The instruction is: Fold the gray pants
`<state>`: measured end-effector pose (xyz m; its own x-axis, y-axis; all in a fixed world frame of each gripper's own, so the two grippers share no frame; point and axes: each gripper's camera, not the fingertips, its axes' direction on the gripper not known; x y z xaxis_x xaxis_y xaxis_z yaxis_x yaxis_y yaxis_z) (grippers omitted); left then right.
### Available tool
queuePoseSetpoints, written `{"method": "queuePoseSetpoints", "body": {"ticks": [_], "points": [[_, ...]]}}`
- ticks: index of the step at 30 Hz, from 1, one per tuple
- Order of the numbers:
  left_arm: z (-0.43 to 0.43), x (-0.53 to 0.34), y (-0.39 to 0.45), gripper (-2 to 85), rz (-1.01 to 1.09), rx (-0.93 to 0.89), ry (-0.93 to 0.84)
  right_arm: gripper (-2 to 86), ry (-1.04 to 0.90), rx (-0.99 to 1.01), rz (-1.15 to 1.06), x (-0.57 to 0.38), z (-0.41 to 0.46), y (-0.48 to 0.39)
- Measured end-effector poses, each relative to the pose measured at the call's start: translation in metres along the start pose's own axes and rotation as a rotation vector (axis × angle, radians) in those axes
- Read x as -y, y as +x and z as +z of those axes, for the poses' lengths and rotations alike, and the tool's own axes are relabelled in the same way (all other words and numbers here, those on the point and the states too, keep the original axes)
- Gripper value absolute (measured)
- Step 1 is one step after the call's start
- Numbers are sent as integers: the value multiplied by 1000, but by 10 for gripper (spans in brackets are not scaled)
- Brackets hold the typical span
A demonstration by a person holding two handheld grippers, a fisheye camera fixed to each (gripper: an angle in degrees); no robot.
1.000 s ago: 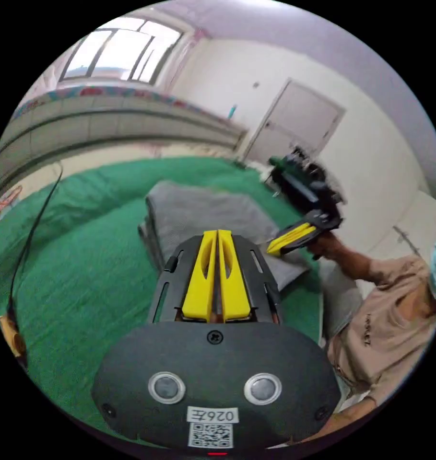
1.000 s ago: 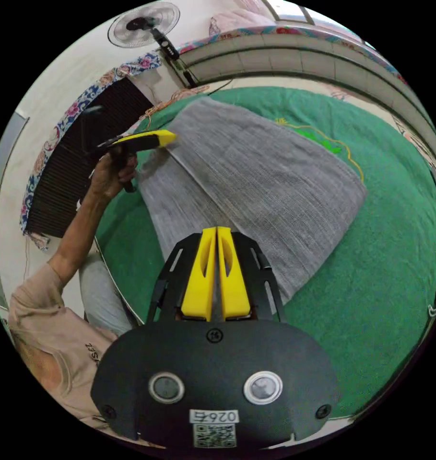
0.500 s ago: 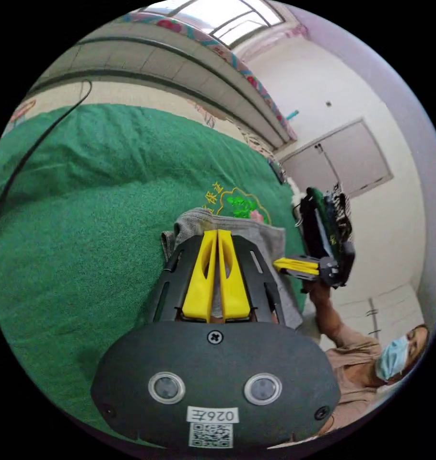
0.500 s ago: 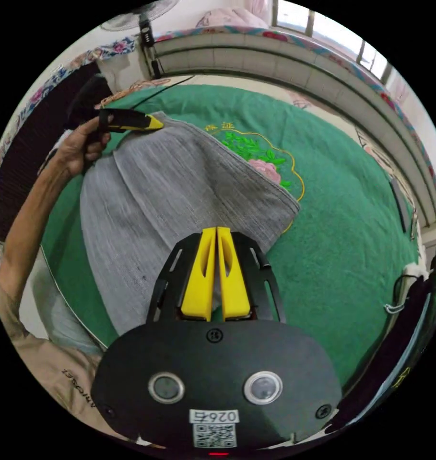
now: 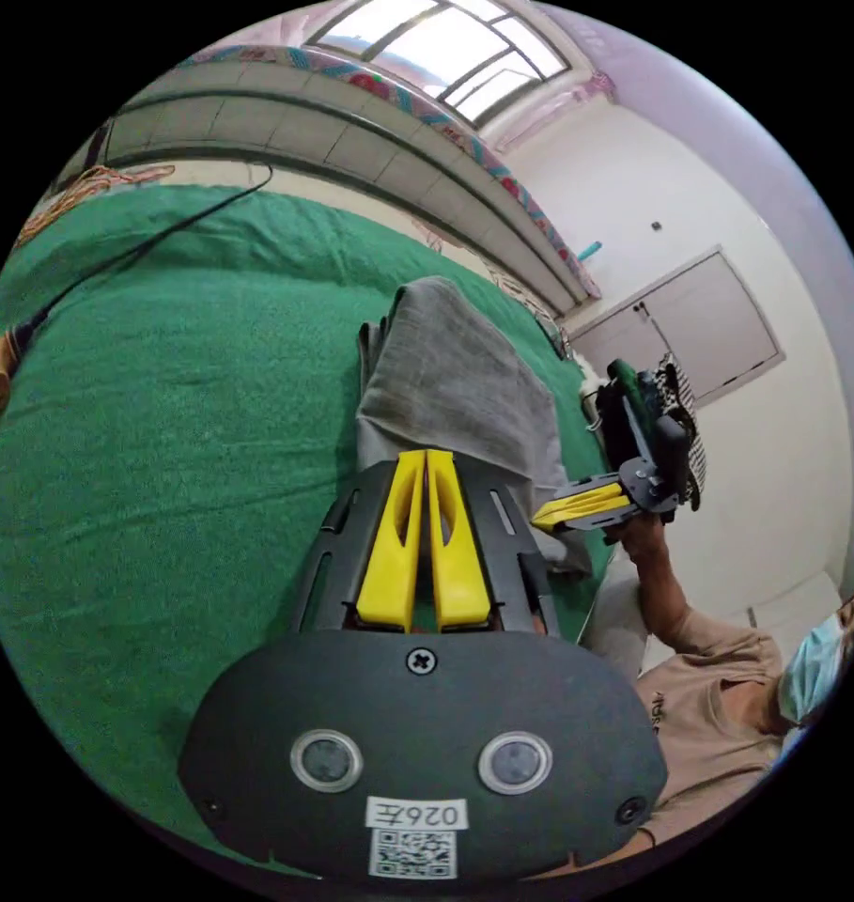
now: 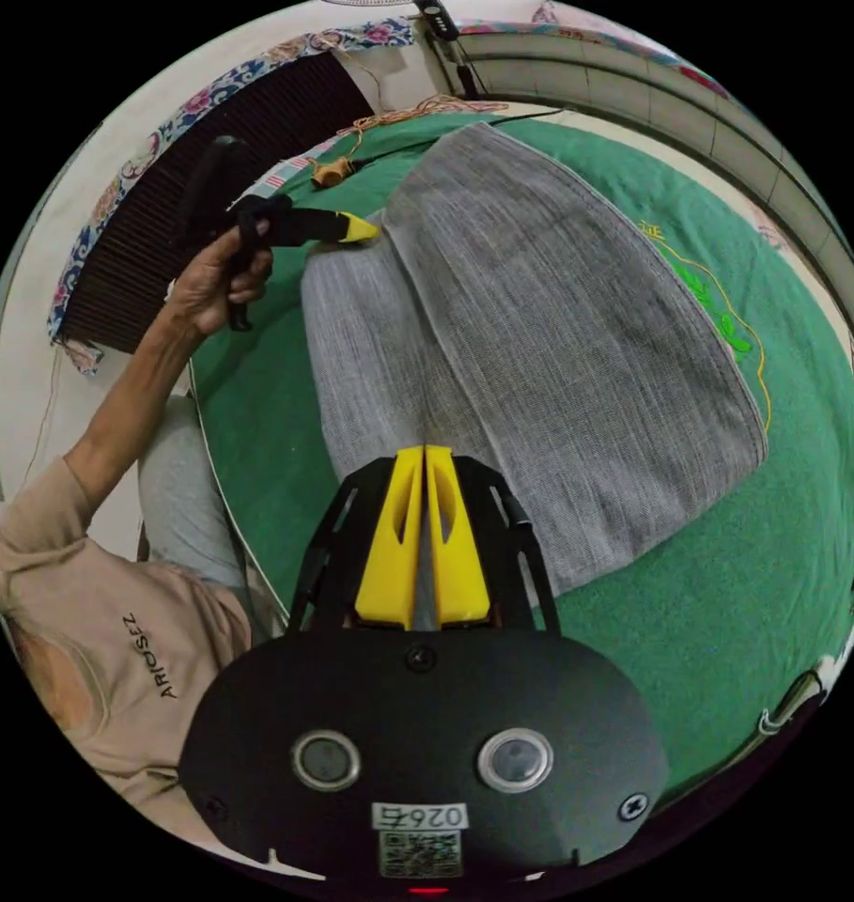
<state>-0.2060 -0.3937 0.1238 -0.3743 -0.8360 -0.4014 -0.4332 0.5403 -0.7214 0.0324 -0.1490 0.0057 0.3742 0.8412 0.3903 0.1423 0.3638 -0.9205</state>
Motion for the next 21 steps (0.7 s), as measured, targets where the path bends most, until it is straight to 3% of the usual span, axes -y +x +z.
{"method": "queuePoseSetpoints", "body": {"ticks": [3, 5, 8, 10, 13, 18, 21], "points": [[-20, -23, 14, -10, 97, 28, 157, -9, 84, 47, 18, -12, -16, 13], [-20, -31, 23, -10, 179, 56, 207, -9, 324, -45, 80, -26, -49, 14], [8, -34, 30, -10, 252, 73, 46, -5, 629, -125, 121, -19, -84, 7], [22, -34, 32, -10, 266, 96, -63, 1, 661, -108, 107, 12, -90, 6], [21, -42, 35, -10, 292, 134, -52, 40, 578, -3, 149, 88, -82, 18], [21, -48, 36, -10, 304, 182, -63, 63, 59, 97, 269, 185, -20, 42], [18, -50, 27, -10, 250, 128, -57, 31, 94, -162, 69, 175, -30, -1]]}}
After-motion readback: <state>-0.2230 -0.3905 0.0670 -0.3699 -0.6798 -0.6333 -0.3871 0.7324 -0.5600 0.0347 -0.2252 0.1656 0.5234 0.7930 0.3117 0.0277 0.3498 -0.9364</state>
